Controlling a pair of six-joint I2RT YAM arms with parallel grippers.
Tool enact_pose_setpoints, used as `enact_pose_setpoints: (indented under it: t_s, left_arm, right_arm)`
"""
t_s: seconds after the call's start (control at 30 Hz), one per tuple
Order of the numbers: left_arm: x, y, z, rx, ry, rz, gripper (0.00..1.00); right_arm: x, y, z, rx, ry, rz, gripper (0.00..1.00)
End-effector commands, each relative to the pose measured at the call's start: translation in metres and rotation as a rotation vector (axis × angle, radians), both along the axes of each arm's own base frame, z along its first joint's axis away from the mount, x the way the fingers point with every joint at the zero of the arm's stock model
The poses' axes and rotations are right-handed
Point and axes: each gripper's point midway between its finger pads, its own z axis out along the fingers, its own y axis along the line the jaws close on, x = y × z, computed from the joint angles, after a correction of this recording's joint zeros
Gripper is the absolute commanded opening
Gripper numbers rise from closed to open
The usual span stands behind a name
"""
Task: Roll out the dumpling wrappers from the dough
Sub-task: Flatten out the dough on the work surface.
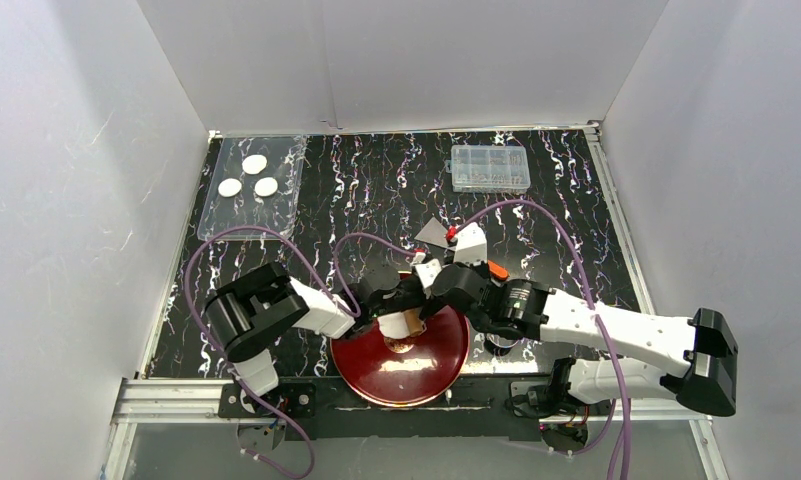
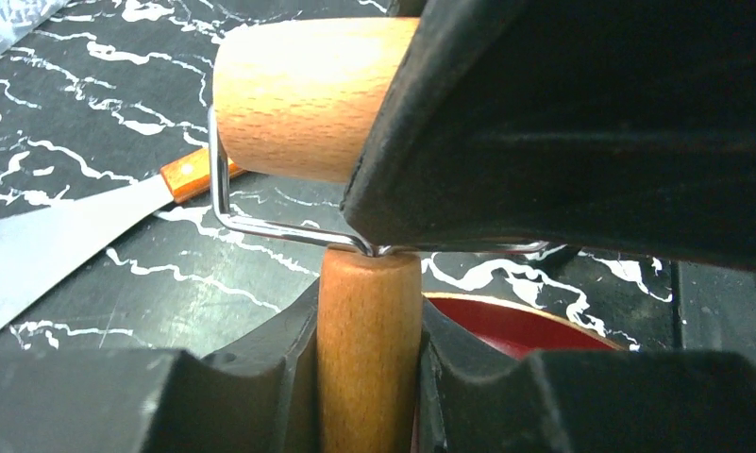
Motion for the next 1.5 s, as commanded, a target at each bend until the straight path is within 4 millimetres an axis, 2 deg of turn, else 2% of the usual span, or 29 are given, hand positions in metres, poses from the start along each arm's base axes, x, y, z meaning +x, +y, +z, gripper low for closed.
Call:
enact_pose_setpoints:
  t_s: [0.0, 0.13, 0.23, 0.4, 0.57, 0.8, 1.13, 1.47]
  left_arm:
    - [0.009, -0.015, -0.024, 0.126, 0.006, 0.016, 0.00]
    - [0.013, -0.029, -0.024, 0.111, -0.002, 0.013, 0.00]
    - [0.011, -0.028, -0.033, 0.124, 0.022, 0.022, 0.00]
    - [0.002, -0.015, -0.060, 0.172, 0.090, 0.056, 0.00]
    - [-0.003, -0.003, -0.081, 0.203, 0.187, 0.125, 0.00]
    - [-0.008, 0.027, -0.108, 0.283, 0.266, 0.227, 0.00]
    - [-0.012, 0.057, -0.123, 0.341, 0.313, 0.324, 0.00]
    - [-0.012, 0.078, -0.125, 0.378, 0.285, 0.352, 0.00]
  right_arm:
    - [-0.051, 0.070, 0.001, 0.090, 0.100, 0.374, 0.01]
    - [-0.052, 0.063, -0.008, 0.074, 0.111, 0.364, 0.01]
    - [-0.056, 0.060, -0.023, 0.068, 0.144, 0.352, 0.01]
    - [-0.069, 0.062, -0.046, 0.072, 0.225, 0.351, 0.01]
    - [-0.077, 0.065, -0.057, 0.073, 0.252, 0.354, 0.01]
    - [-0.085, 0.073, -0.066, 0.078, 0.279, 0.363, 0.01]
    - [-0.097, 0.089, -0.075, 0.092, 0.309, 0.386, 0.01]
    - [-0.099, 0.102, -0.080, 0.080, 0.310, 0.416, 0.01]
